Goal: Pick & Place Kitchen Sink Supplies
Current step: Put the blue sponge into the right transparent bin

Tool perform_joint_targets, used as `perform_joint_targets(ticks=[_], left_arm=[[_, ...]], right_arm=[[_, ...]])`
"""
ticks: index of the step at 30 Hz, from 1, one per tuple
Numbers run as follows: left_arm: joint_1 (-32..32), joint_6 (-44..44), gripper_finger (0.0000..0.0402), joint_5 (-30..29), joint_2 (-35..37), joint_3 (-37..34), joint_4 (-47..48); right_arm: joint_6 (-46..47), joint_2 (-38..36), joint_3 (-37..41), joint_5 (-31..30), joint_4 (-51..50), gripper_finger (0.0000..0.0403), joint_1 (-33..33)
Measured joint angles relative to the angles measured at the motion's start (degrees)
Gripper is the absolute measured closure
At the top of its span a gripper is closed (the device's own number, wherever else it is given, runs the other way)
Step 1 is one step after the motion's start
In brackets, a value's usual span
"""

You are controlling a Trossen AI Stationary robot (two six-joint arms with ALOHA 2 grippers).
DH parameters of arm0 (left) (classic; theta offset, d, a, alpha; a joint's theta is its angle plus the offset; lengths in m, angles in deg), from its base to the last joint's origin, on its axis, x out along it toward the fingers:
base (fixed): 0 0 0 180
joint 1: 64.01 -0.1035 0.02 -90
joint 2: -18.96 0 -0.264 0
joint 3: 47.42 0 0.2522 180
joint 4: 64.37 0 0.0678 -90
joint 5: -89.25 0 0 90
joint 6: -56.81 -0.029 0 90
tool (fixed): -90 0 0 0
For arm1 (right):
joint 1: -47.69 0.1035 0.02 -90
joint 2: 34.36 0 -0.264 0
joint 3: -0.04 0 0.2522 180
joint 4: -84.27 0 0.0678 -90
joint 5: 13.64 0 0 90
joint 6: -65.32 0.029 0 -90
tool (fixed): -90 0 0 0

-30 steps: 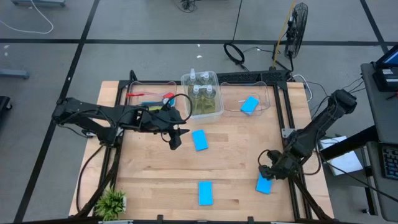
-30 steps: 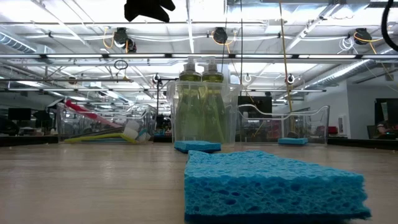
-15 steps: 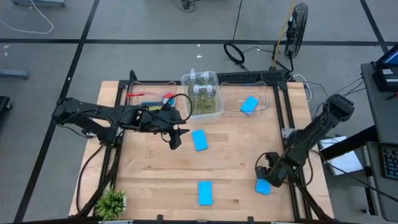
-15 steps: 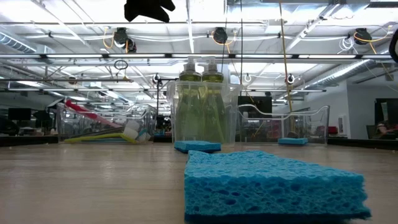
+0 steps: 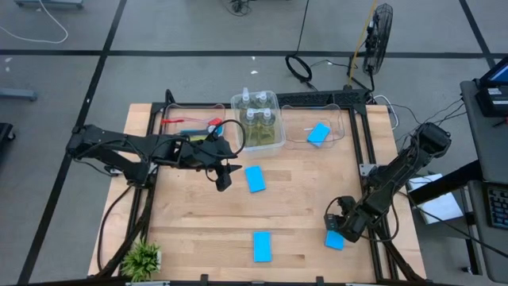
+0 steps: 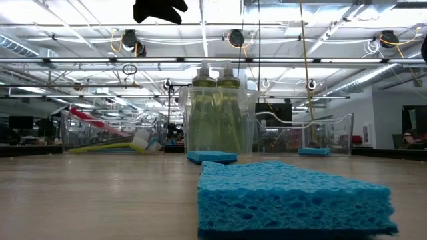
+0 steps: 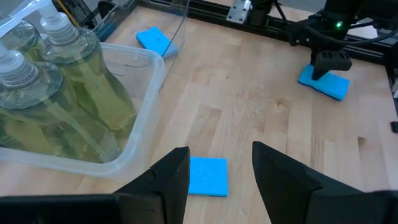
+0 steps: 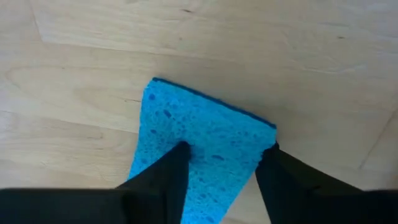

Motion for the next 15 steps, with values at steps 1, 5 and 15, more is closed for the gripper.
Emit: perform_joint_targets(ticks=[1, 5, 15], left_arm=[[0.00, 0.06, 0.0227, 0.00, 0.00, 0.00, -0.01], [0.00, 0.10, 0.0227, 0.03, 0.00, 0.00, -0.02], [-0.01, 0.99, 0.0227, 0.11, 0.00, 0.00, -0.02]], right_arm=[[0.00, 0.00, 0.01, -0.22, -0.13, 0.0256, 0.00], [-0.13, 0.02, 0.02, -0.87, -0.57, 0.0287, -0.02], [-1.30, 0.06, 0.13, -8.37, 0.98, 0.0357, -0.26]])
